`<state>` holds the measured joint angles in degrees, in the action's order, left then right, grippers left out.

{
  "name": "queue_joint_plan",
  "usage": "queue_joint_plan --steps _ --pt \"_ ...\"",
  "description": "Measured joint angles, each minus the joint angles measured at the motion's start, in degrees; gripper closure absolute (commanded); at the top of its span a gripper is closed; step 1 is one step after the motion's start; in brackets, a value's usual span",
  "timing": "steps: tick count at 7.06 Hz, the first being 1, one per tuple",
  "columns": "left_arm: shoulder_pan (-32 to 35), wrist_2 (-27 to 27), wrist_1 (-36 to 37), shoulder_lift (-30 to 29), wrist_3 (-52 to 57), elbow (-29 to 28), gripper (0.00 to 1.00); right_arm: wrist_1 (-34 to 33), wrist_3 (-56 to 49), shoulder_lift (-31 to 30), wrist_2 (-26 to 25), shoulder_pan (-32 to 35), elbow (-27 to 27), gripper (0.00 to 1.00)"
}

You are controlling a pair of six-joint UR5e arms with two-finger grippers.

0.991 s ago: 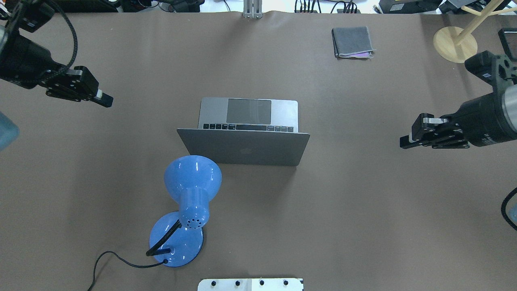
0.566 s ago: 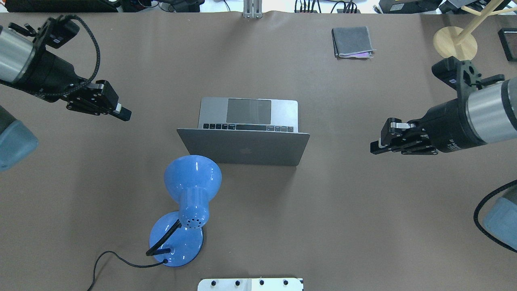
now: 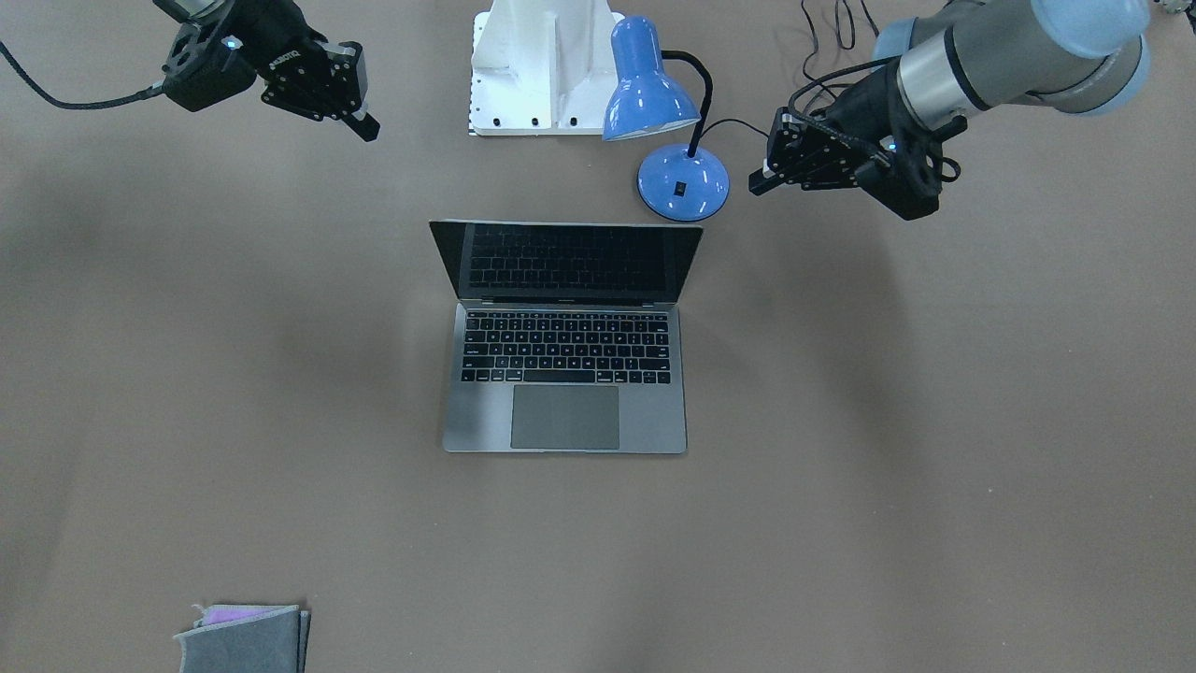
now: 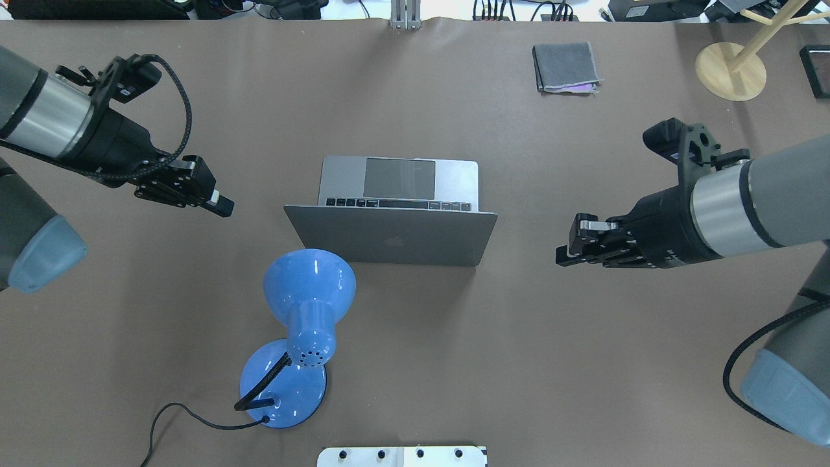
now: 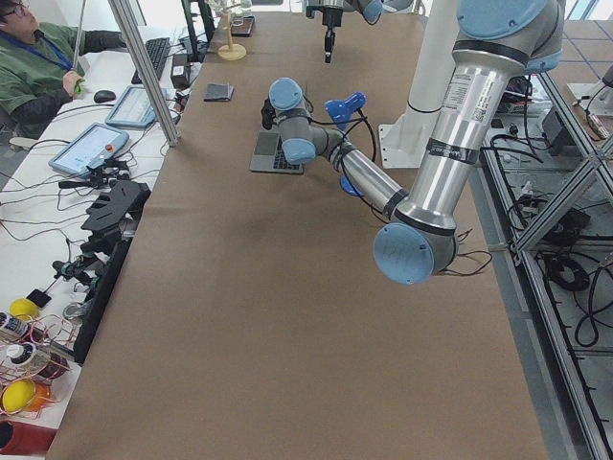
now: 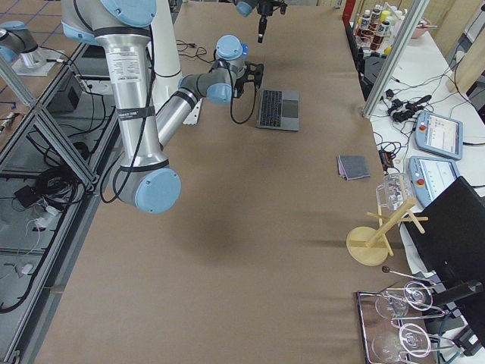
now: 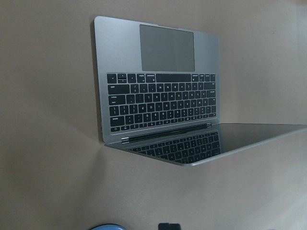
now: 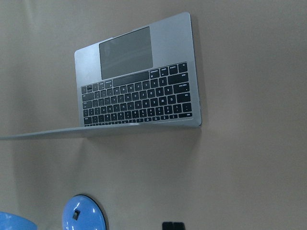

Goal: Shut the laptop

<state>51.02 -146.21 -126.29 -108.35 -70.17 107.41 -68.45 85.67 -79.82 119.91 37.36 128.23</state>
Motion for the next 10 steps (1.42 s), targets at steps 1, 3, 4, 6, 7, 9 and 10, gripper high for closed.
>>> queue_joint_plan --steps 1,3,4,6,7,9,10 --pt "-0.9 0.6 0.0 -0.7 -0.5 -0.4 1.0 -1.6 0.5 1.8 -1.8 -1.4 -0.5 1.0" --pt "-3.2 2.5 -0.1 -1.1 -0.9 -0.6 1.0 -6.2 1.9 7.0 -5.9 -4.1 -2.4 1.0" --pt "-4.3 3.2 -0.2 -1.1 -1.2 -0.6 1.0 -7.1 2.7 9.1 -7.6 -5.2 -3.8 1.0" --pt "-5.2 4.2 -0.3 -1.6 -2.0 -0.6 1.0 -7.5 3.2 11.8 -9.5 -5.9 -6.1 1.0" --pt "-5.4 4.4 -0.3 -1.9 -2.4 -0.6 1.0 -7.6 3.3 12.7 -10.4 -5.7 -7.3 1.0" --pt "-6.4 5.9 -0.3 -2.8 -3.4 -0.9 1.0 -7.6 3.3 13.7 -11.2 -5.1 -9.7 1.0" --pt "-7.5 7.3 -0.2 -3.2 -3.6 -1.0 1.0 -7.5 3.2 14.0 -11.2 -4.9 -10.6 1.0"
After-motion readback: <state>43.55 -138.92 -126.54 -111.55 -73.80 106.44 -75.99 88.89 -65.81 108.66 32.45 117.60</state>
